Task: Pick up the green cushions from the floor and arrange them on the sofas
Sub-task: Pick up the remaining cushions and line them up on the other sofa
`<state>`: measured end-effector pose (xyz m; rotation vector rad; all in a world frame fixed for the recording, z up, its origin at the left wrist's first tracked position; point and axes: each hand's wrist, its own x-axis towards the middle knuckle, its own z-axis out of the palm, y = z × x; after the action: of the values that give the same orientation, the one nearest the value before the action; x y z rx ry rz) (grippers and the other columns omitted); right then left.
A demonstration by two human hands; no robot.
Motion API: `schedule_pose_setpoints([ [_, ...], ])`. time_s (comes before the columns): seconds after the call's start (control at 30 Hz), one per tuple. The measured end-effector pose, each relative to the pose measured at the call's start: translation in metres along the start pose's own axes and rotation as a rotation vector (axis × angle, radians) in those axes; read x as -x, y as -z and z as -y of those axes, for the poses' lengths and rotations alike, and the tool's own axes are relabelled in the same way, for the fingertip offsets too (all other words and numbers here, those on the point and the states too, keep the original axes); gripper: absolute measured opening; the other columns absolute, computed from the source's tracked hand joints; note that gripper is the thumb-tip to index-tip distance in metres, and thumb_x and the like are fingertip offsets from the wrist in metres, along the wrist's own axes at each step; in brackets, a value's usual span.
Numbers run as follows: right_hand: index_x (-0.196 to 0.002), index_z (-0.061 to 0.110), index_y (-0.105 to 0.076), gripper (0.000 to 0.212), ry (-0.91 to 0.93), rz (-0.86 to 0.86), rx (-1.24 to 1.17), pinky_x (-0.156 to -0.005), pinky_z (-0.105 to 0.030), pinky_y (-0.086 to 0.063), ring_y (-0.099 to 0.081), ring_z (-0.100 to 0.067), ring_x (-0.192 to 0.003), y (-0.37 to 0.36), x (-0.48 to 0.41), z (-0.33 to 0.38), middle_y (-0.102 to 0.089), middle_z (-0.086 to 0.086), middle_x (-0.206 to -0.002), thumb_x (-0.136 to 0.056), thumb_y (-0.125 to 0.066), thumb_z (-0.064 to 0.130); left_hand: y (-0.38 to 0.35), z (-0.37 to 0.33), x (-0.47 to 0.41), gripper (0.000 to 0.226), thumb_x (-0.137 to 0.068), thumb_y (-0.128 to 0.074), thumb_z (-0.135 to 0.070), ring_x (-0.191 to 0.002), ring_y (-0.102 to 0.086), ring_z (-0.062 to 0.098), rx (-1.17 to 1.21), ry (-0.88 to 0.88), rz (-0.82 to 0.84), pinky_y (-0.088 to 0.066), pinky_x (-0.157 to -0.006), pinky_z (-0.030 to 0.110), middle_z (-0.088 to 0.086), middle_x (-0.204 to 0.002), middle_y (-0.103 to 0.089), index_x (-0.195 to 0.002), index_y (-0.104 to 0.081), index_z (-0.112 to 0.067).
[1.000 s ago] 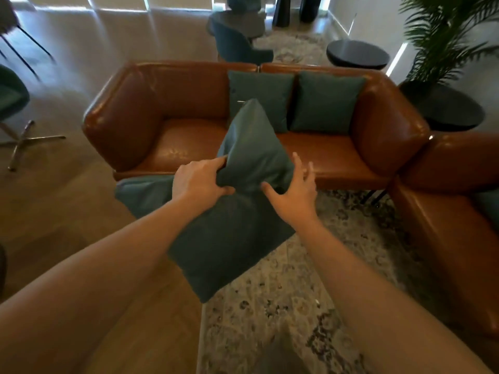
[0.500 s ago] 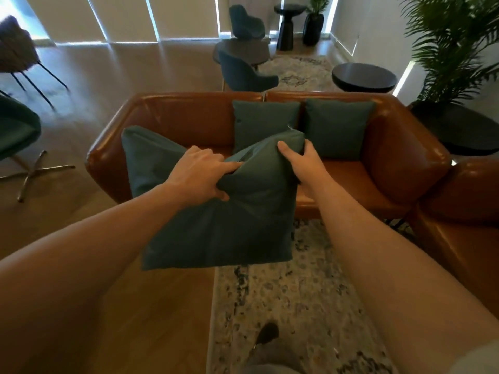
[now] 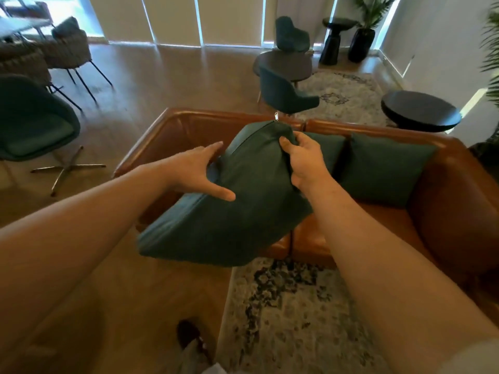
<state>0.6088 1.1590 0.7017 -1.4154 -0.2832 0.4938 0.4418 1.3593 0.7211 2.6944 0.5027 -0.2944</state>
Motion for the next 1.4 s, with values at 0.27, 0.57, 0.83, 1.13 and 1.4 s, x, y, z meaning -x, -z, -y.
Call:
schedule_pose_setpoints([
  [0.27,-0.121,0.012,-0.073,0.022,0.265,0.091,0.576,-0.106,-0.055,-0.057,-0.071,-0.035,-0.117,-0.105,-0.140,0.001,-0.076,-0.015,-0.122,-0.100,-0.074,0.021,0.009,0.076,-0.107,0.058,-0.078,-0.081,-0.068,-0.093,-0.065,0.016,0.186,0.043,-0.274,-0.054,-0.083,0.035,-0.008,-0.106,-0.071,-0.118,-0.068,-0.028],
  [0.57,-0.167,0.011,-0.032,0.088,-0.171,0.181,1.080,-0.124,-0.054,-0.037,-0.037,-0.043,-0.153,-0.180,-0.210,-0.015,-0.027,-0.017,-0.170,-0.100,-0.068,0.055,0.062,0.155,-0.253,0.055,-0.085,-0.079,-0.057,-0.099,-0.069,0.034,0.281,0.422,-0.342,-0.053,-0.074,0.037,0.009,-0.104,-0.065,-0.107,-0.062,-0.009],
  [0.83,-0.173,0.015,0.006,0.144,-0.373,0.337,1.482,-0.117,-0.076,-0.032,-0.022,-0.055,-0.156,-0.235,-0.288,-0.083,-0.012,-0.024,-0.174,-0.077,-0.081,0.077,0.062,0.207,-0.379,0.036,-0.086,-0.078,-0.023,-0.087,-0.069,0.029,1.191,0.659,-0.208,-0.061,-0.056,0.042,0.012,-0.104,-0.069,-0.114,-0.063,-0.008],
  [1.13,-0.113,0.021,-0.058,0.014,-0.114,0.347,1.547,-0.104,-0.062,-0.044,-0.059,-0.034,-0.096,-0.213,-0.461,-0.123,-0.050,-0.001,-0.091,-0.104,-0.063,0.011,0.070,0.247,-0.484,0.045,-0.099,-0.069,-0.047,-0.093,-0.074,0.029,1.069,0.737,-0.088,-0.065,-0.070,0.038,0.011,-0.119,-0.062,-0.126,-0.053,-0.016],
  [1.4,-0.112,0.027,-0.073,0.014,-0.291,0.573,1.470,-0.097,-0.056,-0.057,-0.067,-0.032,-0.104,-0.193,-0.590,-0.170,-0.069,-0.002,-0.110,-0.099,-0.075,0.032,0.090,0.369,-0.551,0.103,-0.089,-0.080,-0.049,-0.144,-0.042,0.046,0.343,0.454,-0.122,-0.041,-0.112,0.058,0.012,-0.172,-0.013,-0.162,-0.007,-0.048],
])
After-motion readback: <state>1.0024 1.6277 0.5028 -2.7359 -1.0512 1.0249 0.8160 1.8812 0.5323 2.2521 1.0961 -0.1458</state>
